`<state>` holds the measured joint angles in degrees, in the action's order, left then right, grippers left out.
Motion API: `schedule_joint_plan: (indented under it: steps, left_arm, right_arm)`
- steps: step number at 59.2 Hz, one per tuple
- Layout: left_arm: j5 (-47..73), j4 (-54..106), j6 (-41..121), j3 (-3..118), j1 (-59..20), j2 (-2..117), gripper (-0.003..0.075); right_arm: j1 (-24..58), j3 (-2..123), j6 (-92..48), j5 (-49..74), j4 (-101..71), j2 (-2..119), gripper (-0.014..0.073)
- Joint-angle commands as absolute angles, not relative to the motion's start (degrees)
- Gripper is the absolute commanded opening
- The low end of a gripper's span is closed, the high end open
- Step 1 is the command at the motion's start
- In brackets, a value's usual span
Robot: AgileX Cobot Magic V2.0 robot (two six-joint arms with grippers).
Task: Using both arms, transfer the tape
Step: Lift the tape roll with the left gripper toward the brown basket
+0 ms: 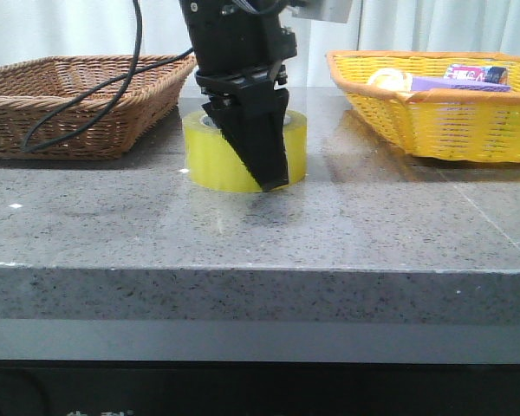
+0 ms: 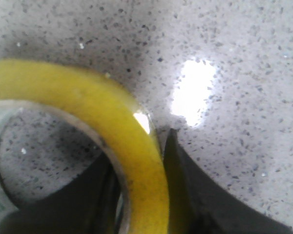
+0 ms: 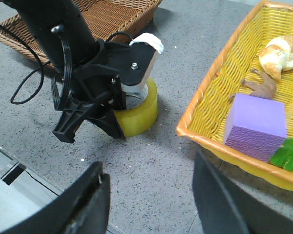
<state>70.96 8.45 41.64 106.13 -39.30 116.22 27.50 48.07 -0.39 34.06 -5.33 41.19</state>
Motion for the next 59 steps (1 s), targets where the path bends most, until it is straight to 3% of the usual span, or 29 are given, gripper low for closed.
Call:
schedule_joint_plan:
  steps: [1,32,59]
  left_arm:
    - [71.04,9.26,40.84,108.8,-39.75,113.08,0.0116]
    - [73.61,2.09,28.68,124.83,-39.24,112.83,0.0117]
    - [73.61,0.39,13.89,129.19,-27.3,112.02,0.0117]
  right_arm:
    - [27.27,49.59,-0.76,30.08,-5.18,41.0,0.0413]
    - [27.27,49.59,-0.76,30.08,-5.18,41.0,0.0413]
    - [27.27,49.59,-0.76,30.08,-5.18,41.0,0.0413]
